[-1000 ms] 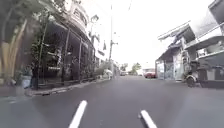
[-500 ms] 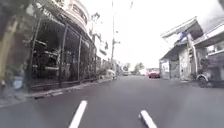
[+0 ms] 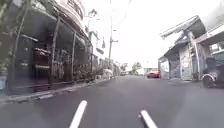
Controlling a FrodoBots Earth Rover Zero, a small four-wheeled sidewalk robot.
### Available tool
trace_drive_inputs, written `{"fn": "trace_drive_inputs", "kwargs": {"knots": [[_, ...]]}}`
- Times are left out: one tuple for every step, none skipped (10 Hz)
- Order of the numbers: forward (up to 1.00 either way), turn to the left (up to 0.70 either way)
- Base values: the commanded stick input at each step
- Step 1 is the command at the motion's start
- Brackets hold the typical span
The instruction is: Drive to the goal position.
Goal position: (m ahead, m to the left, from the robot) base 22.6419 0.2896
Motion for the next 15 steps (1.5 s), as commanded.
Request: {"fn": "trace_drive_inputs", "kwargs": {"knots": [[1.0,-0.4],[1.0,-0.4],[1.0,-0.3],[1.0,0.0],[1.0,0.0],[1.0,0.0],[1.0,0.0],[1.0,0.0],[1.0,0.0],[1.0,0.0],[1.0,0.0],[1.0,0.0],[1.0,0.0],[1.0,0.0],[1.0,0.0]]}}
